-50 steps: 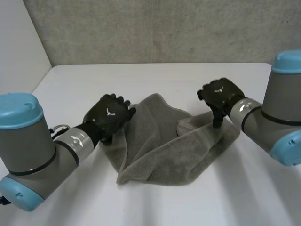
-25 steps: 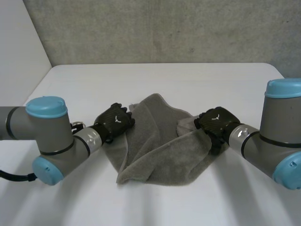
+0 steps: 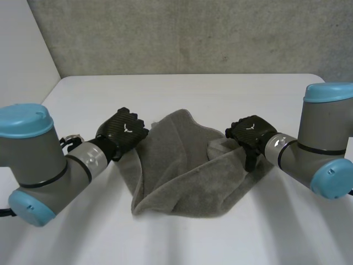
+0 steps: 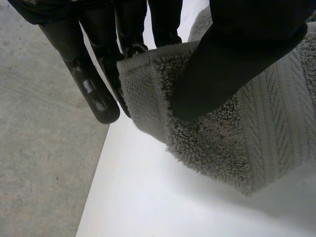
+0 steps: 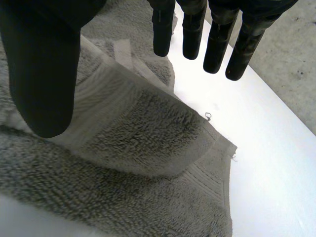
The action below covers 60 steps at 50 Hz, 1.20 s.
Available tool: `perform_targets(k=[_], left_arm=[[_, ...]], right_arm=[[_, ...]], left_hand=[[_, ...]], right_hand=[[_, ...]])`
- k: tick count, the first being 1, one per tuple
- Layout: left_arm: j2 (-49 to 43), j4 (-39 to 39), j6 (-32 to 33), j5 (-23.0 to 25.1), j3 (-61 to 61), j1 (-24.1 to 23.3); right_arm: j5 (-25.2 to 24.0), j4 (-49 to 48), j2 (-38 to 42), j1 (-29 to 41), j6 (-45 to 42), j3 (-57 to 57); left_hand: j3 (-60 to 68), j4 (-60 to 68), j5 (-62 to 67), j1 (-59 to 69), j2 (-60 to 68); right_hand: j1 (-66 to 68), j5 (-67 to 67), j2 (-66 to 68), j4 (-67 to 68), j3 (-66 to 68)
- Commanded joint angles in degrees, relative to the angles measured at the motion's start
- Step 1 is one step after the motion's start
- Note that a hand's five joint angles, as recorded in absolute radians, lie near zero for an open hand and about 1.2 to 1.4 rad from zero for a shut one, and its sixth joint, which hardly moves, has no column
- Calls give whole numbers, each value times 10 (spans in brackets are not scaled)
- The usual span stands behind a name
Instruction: Fold the towel.
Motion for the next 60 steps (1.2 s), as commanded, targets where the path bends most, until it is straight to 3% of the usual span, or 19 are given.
perform_targets(k=[1,2,4,5,6,13,16,18,28,32,38,45,48,55,60], left_arm=[[29,0,-1,1,-36,13],[29,0,-1,1,-36,13],[31,0,-1,0,-41,33],[31,0,-1,0,-41,33],[31,0,-2,0,-41,41],[37,0,-13,-1,-29,54],[58,-1,-30,-2,-26,58],[77,-1,-47,-3,-25,64],[242,-25,-242,-7,14,109],[285,-49,-284,-7,37,135],[318,-127,-342,-6,93,174],[307,-165,-366,-4,103,187],[271,-166,-366,-5,93,187],[122,-176,-364,-8,99,178],[20,-181,-363,-26,163,167]], right_arm=[[-2,26,39,-3,-6,-28],[-2,26,39,-3,-6,-28],[-2,39,45,-3,-20,-39],[-2,39,45,-3,-20,-39],[3,41,45,-5,-29,-46],[12,68,40,-7,-58,-86],[18,87,16,-13,-56,-108],[18,101,-45,-30,-50,-107],[14,151,-213,-78,-44,-102],[4,191,-299,-106,-46,-123],[-9,214,-341,-132,-46,-152],[-11,229,-331,-152,-48,-152],[-12,241,-291,-148,-51,-144],[6,249,-183,-116,-97,-146],[48,243,-94,-83,-131,-186]], left_hand=[[101,100,108,118,99],[101,100,108,118,99],[106,105,113,123,104],[106,105,113,123,104],[107,106,115,124,106],[111,110,118,128,109],[116,115,123,133,114],[123,121,130,139,121],[134,133,141,151,133],[134,133,141,151,133],[134,133,141,151,133],[134,133,141,151,133],[134,133,141,151,133],[134,133,141,151,133],[134,133,141,151,133]], right_hand=[[239,226,213,223,223],[240,227,214,224,224],[537,523,510,520,520],[538,524,511,522,522],[646,632,619,630,629],[647,633,620,631,630],[647,633,620,631,630],[647,633,620,631,630],[647,633,620,631,630],[647,633,620,631,630],[647,633,620,631,630],[647,633,620,631,630],[647,633,620,631,630],[647,633,620,631,630],[647,633,620,631,630]])
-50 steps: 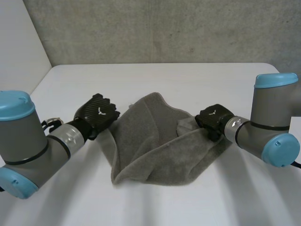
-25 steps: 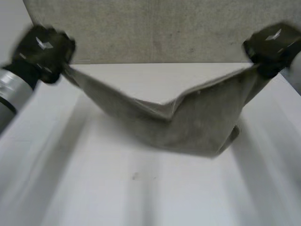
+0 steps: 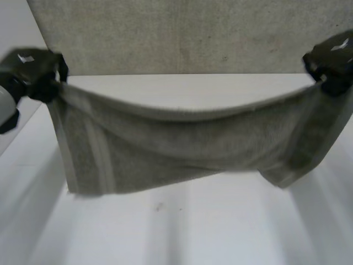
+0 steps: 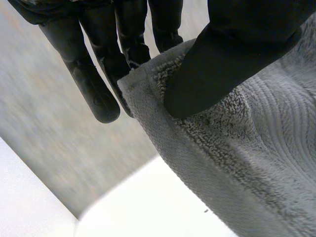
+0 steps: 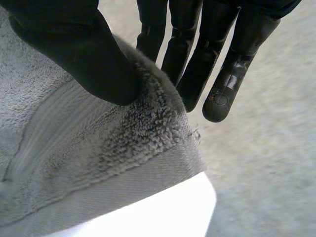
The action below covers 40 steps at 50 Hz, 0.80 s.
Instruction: Fold the towel.
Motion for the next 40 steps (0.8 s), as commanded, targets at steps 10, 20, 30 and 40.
perform_targets(k=[10,20,30,40], left_arm=[[-274,4,34,-114,377,-56],[-209,225,-96,-139,387,-63],[-212,239,-111,-132,199,-62],[-244,324,-106,-69,-32,-62]], right_arm=[[121,-221,219,96,-42,-287],[98,-501,115,98,-32,-153],[19,-479,122,91,-15,34],[-34,-474,180,86,-22,203]], left_hand=[[104,103,112,129,103],[104,103,112,129,103],[104,103,112,129,103],[104,103,112,129,103]], right_hand=[[247,141,131,118,122],[247,141,131,118,122],[247,141,131,118,122],[247,141,131,118,122]])
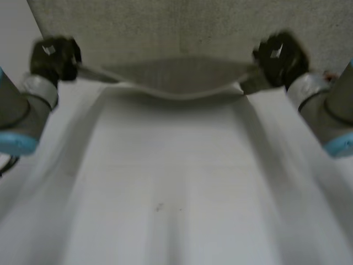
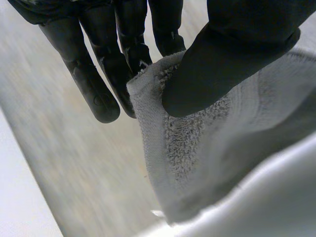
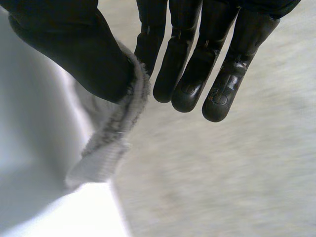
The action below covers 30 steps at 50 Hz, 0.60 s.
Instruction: Fold the towel.
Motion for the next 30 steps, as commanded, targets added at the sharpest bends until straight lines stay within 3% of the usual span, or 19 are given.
perform_targets(k=[1,5,9,14,17,19,20,22,24,30], left_arm=[[-21,46,6,40,-132,0],[-9,25,25,43,-194,3],[32,-15,63,43,-233,15],[145,-150,135,44,-306,61],[178,-194,149,45,-320,68],[243,-286,176,54,-340,77],[244,-287,176,54,-340,77],[284,-353,196,83,-352,95],[296,-368,204,102,-356,110],[313,-354,219,154,-351,153]], right_arm=[[-23,5,44,-8,-7,115],[-22,26,40,-18,-9,145],[-21,116,-2,-32,-8,165],[-21,260,-71,-44,-9,177],[-22,367,-120,-52,-15,181],[-23,413,-155,-60,-22,184],[-24,449,-183,-72,-30,187],[-24,471,-205,-89,-45,191],[-23,482,-220,-105,-63,194],[-24,468,-223,-119,-100,186]], left_hand=[[104,103,109,124,103],[104,103,109,124,103],[104,103,109,124,103],[104,103,109,124,103],[104,103,109,124,103],[104,103,109,124,103],[104,103,109,124,103],[104,103,109,124,103],[104,103,109,124,103],[104,103,109,124,103]], right_hand=[[247,137,131,118,122],[247,137,131,118,122],[247,137,131,118,122],[247,137,131,118,122],[247,137,131,118,122],[247,137,131,118,122],[247,137,131,118,122],[247,137,131,118,122],[247,137,131,118,122],[247,137,131,118,122]])
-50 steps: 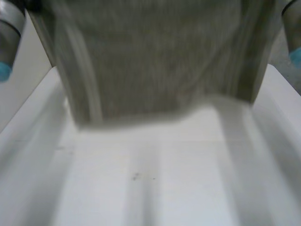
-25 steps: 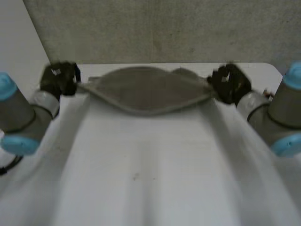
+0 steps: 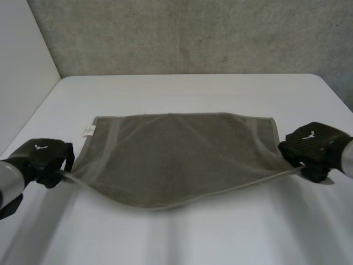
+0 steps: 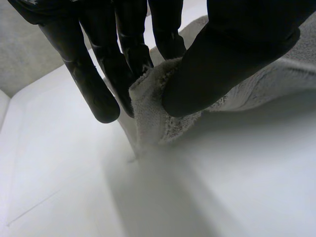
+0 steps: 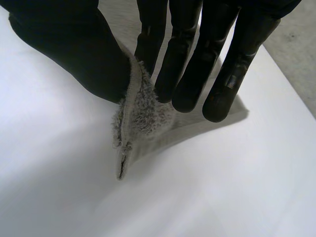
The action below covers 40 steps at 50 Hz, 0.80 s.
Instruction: Fold the towel.
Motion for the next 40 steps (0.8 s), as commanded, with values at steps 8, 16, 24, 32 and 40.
perform_targets(k=[8,16,24,32,40], left_arm=[[-91,110,12,55,60,10],[-273,161,6,6,208,-51],[-419,204,2,-91,385,-82],[-514,215,-2,-123,533,-98],[-563,218,0,-120,595,-113]], right_arm=[[16,-112,98,-10,-18,-23],[90,-245,228,63,3,-105],[116,-416,330,86,3,-193],[117,-536,418,103,-5,-273],[117,-534,491,103,-6,-344]], left_hand=[[104,102,109,124,103],[104,102,109,124,103],[104,102,109,124,103],[104,102,109,124,103],[86,84,90,106,85]], right_hand=[[247,137,131,118,122],[247,137,131,118,122],[247,137,131,118,122],[247,137,131,118,122],[247,137,131,118,122]])
